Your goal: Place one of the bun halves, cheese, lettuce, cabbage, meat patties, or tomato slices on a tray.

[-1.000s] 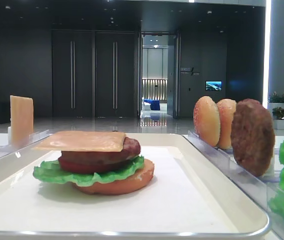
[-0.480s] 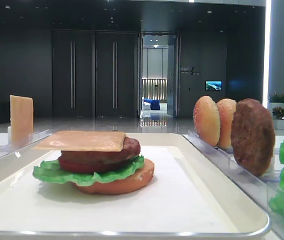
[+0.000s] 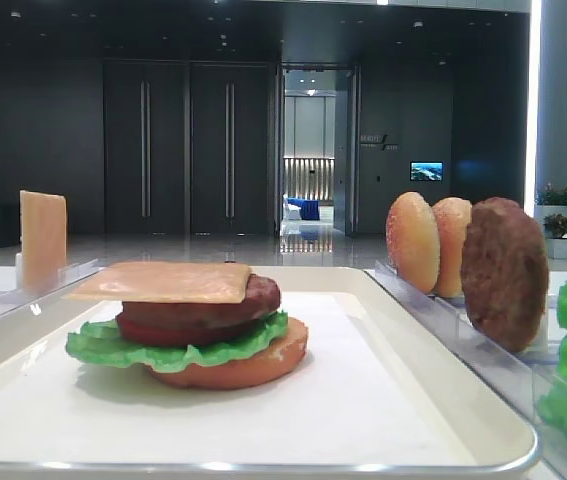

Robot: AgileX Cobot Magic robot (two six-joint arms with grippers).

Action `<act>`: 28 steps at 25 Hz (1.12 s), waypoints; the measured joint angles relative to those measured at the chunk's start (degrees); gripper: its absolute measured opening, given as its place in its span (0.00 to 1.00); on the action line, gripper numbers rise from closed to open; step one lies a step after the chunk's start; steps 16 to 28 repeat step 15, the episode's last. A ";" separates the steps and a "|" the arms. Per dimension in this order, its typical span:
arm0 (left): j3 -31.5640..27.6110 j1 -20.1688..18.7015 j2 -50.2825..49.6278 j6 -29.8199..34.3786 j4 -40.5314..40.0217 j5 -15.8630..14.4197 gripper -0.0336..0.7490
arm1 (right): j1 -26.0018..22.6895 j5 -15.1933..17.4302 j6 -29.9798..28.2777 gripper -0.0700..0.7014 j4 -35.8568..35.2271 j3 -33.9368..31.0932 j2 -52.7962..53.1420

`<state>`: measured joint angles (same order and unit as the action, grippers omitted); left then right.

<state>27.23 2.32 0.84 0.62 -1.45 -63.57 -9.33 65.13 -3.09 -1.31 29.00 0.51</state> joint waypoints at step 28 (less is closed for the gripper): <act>0.00 0.00 0.00 0.00 0.00 0.00 0.70 | 0.00 0.00 0.00 0.60 0.00 0.00 0.00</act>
